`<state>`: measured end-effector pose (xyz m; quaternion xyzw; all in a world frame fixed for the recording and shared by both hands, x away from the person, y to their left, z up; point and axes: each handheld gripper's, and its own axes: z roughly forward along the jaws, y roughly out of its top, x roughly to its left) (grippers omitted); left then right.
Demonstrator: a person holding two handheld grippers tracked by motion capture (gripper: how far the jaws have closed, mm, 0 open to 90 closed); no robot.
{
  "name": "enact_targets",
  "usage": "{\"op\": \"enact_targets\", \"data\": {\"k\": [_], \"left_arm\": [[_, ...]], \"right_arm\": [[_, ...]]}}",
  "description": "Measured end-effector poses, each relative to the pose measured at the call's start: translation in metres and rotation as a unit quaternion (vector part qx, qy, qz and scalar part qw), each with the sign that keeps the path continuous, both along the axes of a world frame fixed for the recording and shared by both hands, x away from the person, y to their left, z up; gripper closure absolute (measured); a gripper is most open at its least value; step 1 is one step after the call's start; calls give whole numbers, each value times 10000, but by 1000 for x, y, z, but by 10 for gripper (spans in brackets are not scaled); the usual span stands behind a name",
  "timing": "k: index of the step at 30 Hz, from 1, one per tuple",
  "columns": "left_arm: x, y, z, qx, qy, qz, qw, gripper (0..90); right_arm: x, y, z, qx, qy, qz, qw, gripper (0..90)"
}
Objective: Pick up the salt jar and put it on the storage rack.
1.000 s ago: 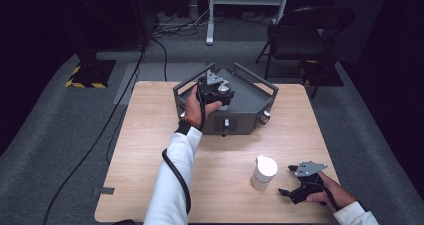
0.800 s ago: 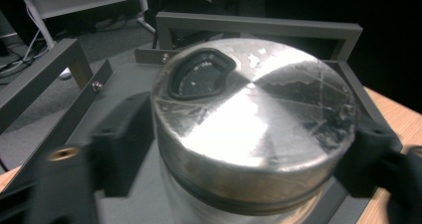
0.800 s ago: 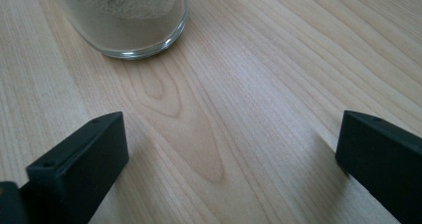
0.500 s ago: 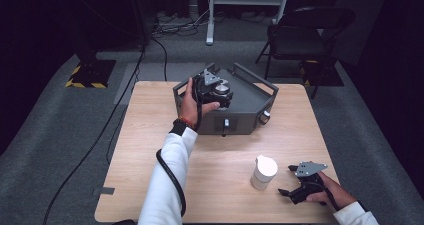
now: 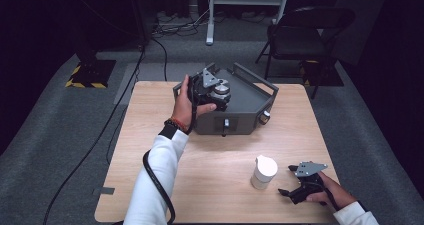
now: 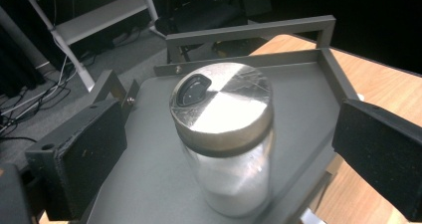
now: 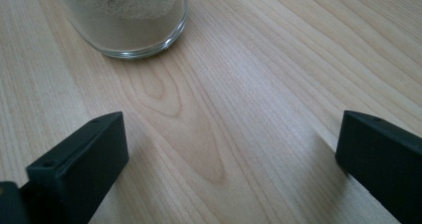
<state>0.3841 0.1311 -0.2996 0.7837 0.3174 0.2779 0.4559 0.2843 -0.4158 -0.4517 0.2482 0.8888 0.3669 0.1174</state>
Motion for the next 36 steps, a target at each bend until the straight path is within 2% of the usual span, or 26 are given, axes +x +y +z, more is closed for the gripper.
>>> {"op": "enact_targets", "data": {"k": [4, 9, 11, 14, 22, 32, 36], "left_arm": [[-8, 4, 3, 145, -66, -75, 9998, 3], [-19, 11, -1, 214, -101, -101, 9997, 3], [-23, 15, -4, 148, -89, -137, 9998, 2], [-28, 16, -7, 311, -95, -189, 9993, 3], [-42, 29, -23, 275, -131, -304, 9991, 3], [-58, 45, -46, 121, -102, -440, 9989, 2], [-64, 48, -52, 185, -116, -439, 9988, 3]], "right_arm": [[0, 0, 0, -1, 1, 0, 10000, 0], [0, 0, 0, 0, 0, 0, 10000, 0], [0, 0, 0, 2, 2, -1, 10000, 0], [0, 0, 0, -2, 3, 3, 10000, 0], [0, 0, 0, 0, 2, 0, 10000, 0], [0, 1, 0, -1, 2, 0, 10000, 0], [0, 1, 0, -1, 2, -2, 10000, 0]]}}
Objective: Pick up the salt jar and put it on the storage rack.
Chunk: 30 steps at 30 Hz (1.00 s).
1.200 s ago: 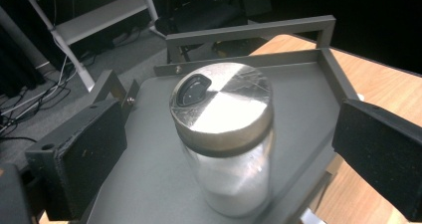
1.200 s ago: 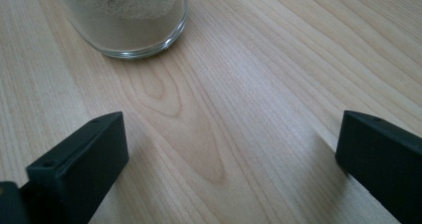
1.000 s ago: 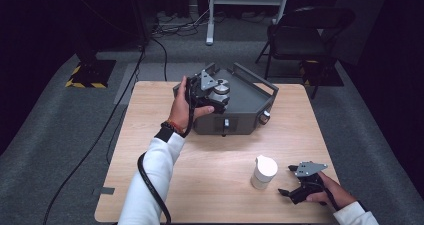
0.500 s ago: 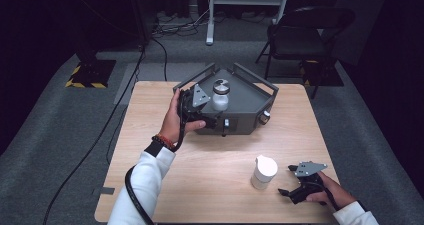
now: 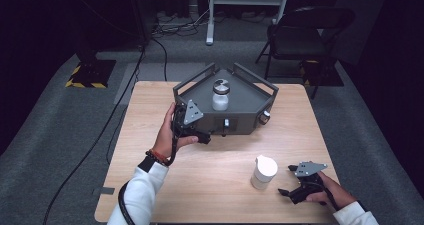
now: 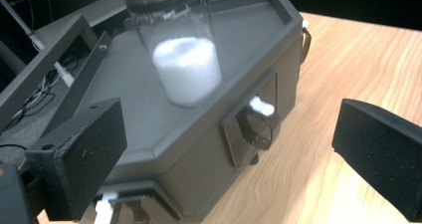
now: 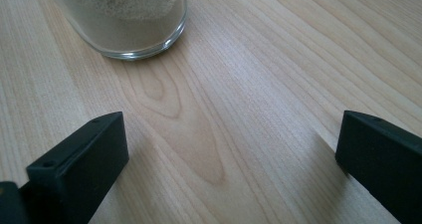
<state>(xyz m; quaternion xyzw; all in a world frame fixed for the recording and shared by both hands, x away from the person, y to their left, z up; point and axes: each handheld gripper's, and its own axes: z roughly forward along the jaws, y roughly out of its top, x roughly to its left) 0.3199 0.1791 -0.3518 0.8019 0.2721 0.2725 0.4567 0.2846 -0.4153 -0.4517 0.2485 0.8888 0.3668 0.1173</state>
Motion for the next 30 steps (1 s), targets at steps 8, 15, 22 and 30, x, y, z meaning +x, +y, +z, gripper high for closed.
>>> {"op": "enact_targets", "data": {"k": [8, 15, 22, 30], "left_arm": [[-11, 8, -15, -179, -12, 10, 9998, 2], [-19, 11, -27, -161, 34, 25, 9999, 2], [-16, 9, -39, 13, 208, 66, 9998, 2], [-17, 4, -49, 200, 394, 76, 9990, 2]], "right_arm": [[0, 0, 0, -1, 0, -3, 10000, 0], [0, 0, 0, -2, -1, -5, 10000, 0], [0, 0, 0, -2, 0, -5, 10000, 0], [0, 0, 0, -7, 7, -7, 10000, 0]]}}
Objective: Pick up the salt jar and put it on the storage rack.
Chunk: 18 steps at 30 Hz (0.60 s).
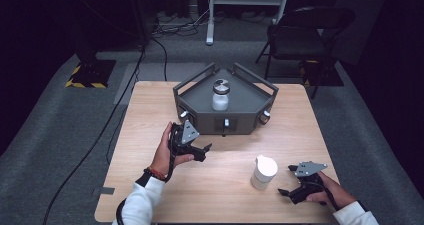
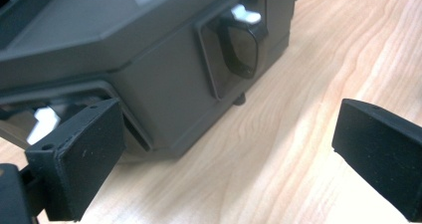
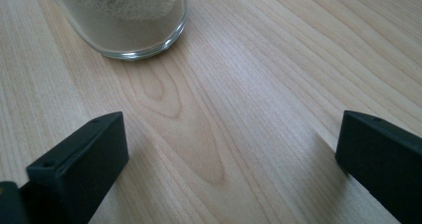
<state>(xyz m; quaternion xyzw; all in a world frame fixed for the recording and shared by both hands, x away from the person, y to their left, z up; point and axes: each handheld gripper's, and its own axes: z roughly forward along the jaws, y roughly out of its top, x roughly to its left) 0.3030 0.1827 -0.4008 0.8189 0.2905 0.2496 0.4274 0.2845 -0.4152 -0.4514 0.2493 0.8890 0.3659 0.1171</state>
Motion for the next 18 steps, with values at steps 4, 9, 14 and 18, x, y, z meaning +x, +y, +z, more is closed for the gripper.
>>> {"op": "enact_targets", "data": {"k": [4, 9, 14, 18], "left_arm": [[-4, -1, -4, 87, 50, -31, 9999, 3], [-8, 2, -8, 98, 162, -31, 9998, 3], [-10, 4, -11, 216, 266, -41, 9994, 3], [-12, 7, -13, 250, 335, -32, 9991, 3]], "right_arm": [[0, 0, 0, 0, -1, 0, 10000, 0], [0, 0, 0, 0, 0, 0, 10000, 0], [0, 0, 0, 0, 0, 7, 10000, 0], [0, 0, 0, 0, 0, 6, 10000, 0]]}}
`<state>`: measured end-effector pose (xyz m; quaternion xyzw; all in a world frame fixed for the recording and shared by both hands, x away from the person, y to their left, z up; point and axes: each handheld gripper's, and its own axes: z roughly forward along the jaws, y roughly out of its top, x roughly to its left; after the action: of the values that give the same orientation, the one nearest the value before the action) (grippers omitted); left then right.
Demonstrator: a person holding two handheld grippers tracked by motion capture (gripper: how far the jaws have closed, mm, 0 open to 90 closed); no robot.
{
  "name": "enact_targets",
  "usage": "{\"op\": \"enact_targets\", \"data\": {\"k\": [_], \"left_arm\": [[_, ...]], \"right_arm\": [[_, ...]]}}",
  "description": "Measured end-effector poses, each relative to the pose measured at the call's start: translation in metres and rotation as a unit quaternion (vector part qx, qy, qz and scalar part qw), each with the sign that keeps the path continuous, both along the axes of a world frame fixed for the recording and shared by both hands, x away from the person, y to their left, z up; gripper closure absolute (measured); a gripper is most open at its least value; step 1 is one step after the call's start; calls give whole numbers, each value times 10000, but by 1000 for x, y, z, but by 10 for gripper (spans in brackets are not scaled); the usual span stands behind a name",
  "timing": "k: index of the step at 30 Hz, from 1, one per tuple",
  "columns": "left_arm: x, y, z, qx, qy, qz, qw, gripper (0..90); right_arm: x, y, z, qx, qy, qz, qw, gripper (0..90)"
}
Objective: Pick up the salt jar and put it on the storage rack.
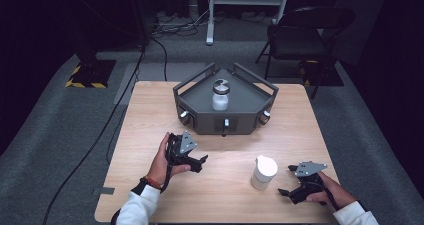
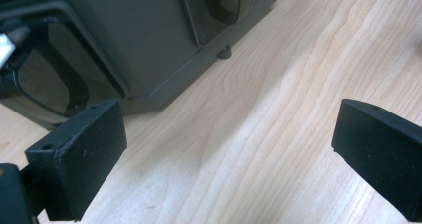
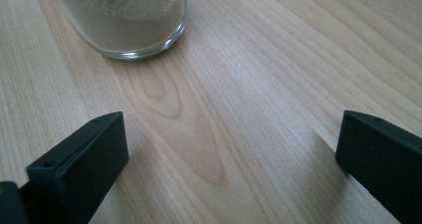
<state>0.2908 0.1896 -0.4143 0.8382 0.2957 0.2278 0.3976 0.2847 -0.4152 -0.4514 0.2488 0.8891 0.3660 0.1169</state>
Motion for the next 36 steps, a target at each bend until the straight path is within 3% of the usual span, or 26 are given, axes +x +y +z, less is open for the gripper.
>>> {"op": "enact_targets", "data": {"k": [14, 24, 29, 32, 36], "left_arm": [[-4, 8, -10, 258, 318, 94, 9991, 5], [-5, 13, -19, 493, 633, 135, 9967, 7], [-5, 14, -25, 667, 832, 133, 9942, 9], [-5, 16, -28, 716, 921, 153, 9931, 9], [-3, 19, -30, 602, 991, 183, 9931, 3]], "right_arm": [[0, 0, 0, 0, 0, 0, 10000, 0], [0, 0, 0, 0, -1, 8, 10000, 0], [0, 0, 0, 1, -1, 8, 10000, 0], [0, 0, 0, 1, -1, 8, 10000, 0], [0, 0, 0, 4, 1, 13, 10000, 0]]}}
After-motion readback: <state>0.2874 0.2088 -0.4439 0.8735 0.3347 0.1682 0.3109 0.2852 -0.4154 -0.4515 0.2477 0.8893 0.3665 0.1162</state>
